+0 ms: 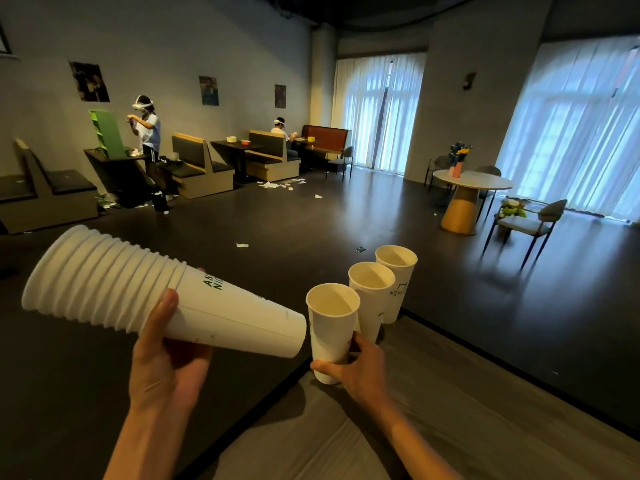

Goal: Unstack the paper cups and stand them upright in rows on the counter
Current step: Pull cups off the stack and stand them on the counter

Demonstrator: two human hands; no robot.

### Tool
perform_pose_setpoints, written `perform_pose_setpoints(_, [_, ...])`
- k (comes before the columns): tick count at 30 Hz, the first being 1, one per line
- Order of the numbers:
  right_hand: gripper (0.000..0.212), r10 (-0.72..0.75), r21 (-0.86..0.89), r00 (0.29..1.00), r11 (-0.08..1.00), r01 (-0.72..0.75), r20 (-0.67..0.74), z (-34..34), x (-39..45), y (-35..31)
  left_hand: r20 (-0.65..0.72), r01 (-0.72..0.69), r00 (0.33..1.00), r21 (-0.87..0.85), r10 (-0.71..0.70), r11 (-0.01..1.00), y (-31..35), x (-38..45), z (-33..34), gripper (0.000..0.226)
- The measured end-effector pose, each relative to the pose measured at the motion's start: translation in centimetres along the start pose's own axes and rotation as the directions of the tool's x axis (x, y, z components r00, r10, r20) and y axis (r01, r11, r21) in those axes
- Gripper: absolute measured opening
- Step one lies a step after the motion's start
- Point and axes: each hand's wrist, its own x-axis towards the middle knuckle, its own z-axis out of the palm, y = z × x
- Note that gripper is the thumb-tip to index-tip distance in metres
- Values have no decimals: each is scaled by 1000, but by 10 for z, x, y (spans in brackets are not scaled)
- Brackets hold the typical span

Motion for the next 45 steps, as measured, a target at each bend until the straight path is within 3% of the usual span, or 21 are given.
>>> perform_pose_setpoints(5, [69,-4,2,1000,1000,4,19,1,-5,5,33,72,997,81,-75,994,-17,-12,7,32])
perform_pose_setpoints(9, [65,16,83,998,996,-21,66,-6,-14,-3,78,113,989,152,-126,982,-28,-31,24,46])
perform_pose_setpoints(13, [70,49,83,992,995,-59,118,-23,-29,-3,130,158,972,249,-195,955,-32,-50,31,44])
perform_pose_setpoints(16, [34,56,117,997,991,-61,44,-42,-43,-4,150,238,944,306,-293,922,-33,-54,29,82])
perform_pose_setpoints(18, [20,64,173,993,982,-80,97,-64,-52,-16,137,294,927,311,-349,904,-39,-63,32,108])
perform_pose_setpoints(20, [40,76,218,953,965,-144,292,-87,-61,-34,134,355,904,290,-405,889,-48,-75,41,115])
perform_pose_setpoints(23, [61,75,134,853,977,-168,516,-118,-73,-50,151,429,869,242,-471,870,-65,-94,58,122])
perform_pose_setpoints(26, [75,117,18,824,988,-152,554,-133,-79,-53,185,395,874,271,-450,878,-77,-103,67,123])
perform_pose_setpoints(30, [53,77,-75,848,996,-44,524,-147,-82,-51,229,269,900,377,-370,886,-84,-110,75,119])
perform_pose_setpoints(36, [58,-90,-84,906,987,137,414,-163,-79,-51,368,60,899,434,-238,899,-97,-108,89,82])
perform_pose_setpoints(41, [75,-157,-211,982,961,177,109,-166,-64,-32,345,56,925,287,-158,956,-95,-87,110,69])
perform_pose_setpoints(43, [76,-133,-196,991,971,134,19,-170,-54,-14,322,82,935,214,-149,973,-87,-72,117,60])
perform_pose_setpoints(45, [76,-89,-110,994,991,83,-55,-173,-43,1,258,114,956,113,-140,987,-77,-54,121,65])
